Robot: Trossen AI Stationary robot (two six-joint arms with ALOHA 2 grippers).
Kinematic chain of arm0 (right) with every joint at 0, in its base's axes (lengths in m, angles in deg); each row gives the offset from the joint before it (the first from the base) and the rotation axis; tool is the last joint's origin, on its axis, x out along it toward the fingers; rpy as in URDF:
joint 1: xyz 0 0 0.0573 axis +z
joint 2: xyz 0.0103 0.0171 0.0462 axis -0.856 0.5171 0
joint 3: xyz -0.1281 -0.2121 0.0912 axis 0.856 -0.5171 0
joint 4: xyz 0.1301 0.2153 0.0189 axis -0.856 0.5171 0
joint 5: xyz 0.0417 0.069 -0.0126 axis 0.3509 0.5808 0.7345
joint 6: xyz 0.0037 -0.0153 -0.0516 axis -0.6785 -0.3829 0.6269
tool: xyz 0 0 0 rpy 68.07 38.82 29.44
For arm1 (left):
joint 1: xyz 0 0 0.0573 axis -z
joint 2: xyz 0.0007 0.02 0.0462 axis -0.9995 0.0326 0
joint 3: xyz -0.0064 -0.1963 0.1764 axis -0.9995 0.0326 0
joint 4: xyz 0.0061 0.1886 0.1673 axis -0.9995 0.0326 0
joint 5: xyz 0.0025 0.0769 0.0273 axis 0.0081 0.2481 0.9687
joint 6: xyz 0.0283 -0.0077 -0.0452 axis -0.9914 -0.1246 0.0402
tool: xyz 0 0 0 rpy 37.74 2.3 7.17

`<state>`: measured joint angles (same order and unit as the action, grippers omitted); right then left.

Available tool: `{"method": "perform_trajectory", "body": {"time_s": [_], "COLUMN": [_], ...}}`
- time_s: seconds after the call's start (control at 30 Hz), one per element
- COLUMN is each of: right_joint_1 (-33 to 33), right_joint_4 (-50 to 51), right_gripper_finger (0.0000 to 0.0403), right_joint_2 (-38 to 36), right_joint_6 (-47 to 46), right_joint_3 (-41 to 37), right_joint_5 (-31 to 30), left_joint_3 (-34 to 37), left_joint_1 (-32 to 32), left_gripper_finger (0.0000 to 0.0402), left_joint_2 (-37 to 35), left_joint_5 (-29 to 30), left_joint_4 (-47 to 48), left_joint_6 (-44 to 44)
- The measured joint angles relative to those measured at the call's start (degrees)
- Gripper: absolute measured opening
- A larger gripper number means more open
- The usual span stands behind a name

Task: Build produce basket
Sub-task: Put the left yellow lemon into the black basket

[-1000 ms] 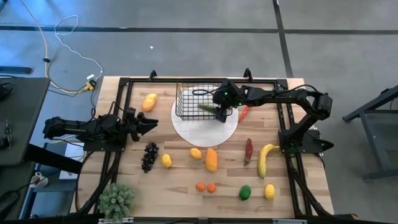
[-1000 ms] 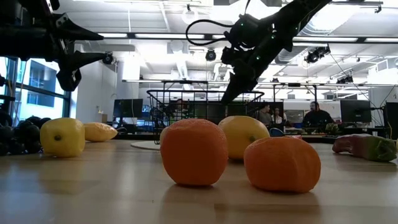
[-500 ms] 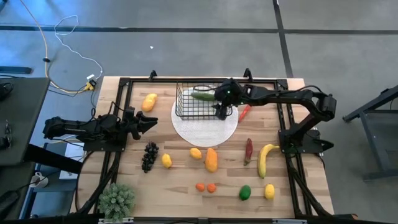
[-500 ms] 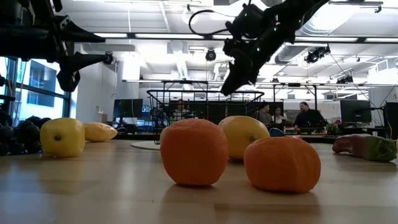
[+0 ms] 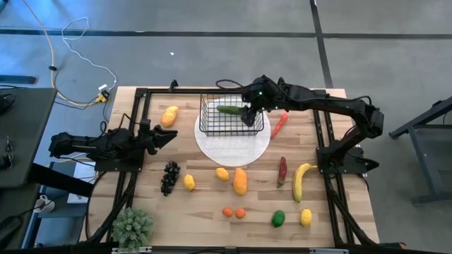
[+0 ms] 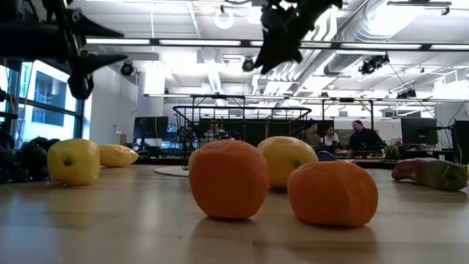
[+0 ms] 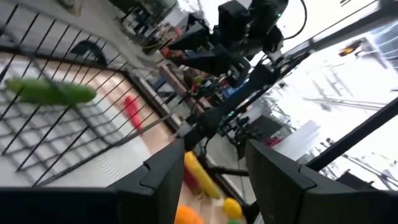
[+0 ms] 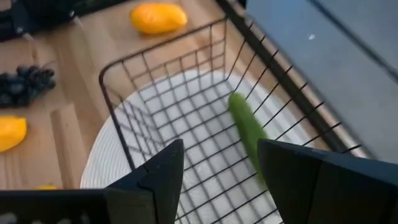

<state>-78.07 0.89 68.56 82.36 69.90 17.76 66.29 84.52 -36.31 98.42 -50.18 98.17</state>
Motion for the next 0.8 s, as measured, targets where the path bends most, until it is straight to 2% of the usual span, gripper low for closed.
{"method": "perform_trajectory", "body": {"time_s": [0.17,0.33,0.5,0.63,0.8], "right_joint_1": [-0.2,-0.4,-0.4,-0.4,-0.4], "right_joint_4": [1.2,1.6,3.5,4.8,4.7], "right_gripper_finger": [0.0185,0.0185,0.0185,0.0185,0.0185], "right_joint_2": [0.0,0.0,0.0,0.0,0.0], "right_joint_6": [-2.4,-2.4,-3.7,-4.0,-4.0], "right_joint_3": [4.0,4.9,4.9,4.9,4.9], "right_joint_5": [-4.1,-4.2,-4.2,-4.2,-4.2], "left_joint_3": [-4.9,-11.6,-20.7,-27.8,-34.0], "left_joint_1": [0.0,0.0,0.0,0.0,0.0], "left_gripper_finger": [0.0161,0.0161,0.0161,0.0161,0.0161], "left_joint_2": [0.2,3.3,10.0,16.6,24.1], "left_joint_5": [0.0,-0.3,-2.7,-5.2,-6.3], "left_joint_4": [0.7,4.8,13.9,19.7,20.7], "left_joint_6": [-3.4,-5.4,-6.1,-11.4,-20.3]}}
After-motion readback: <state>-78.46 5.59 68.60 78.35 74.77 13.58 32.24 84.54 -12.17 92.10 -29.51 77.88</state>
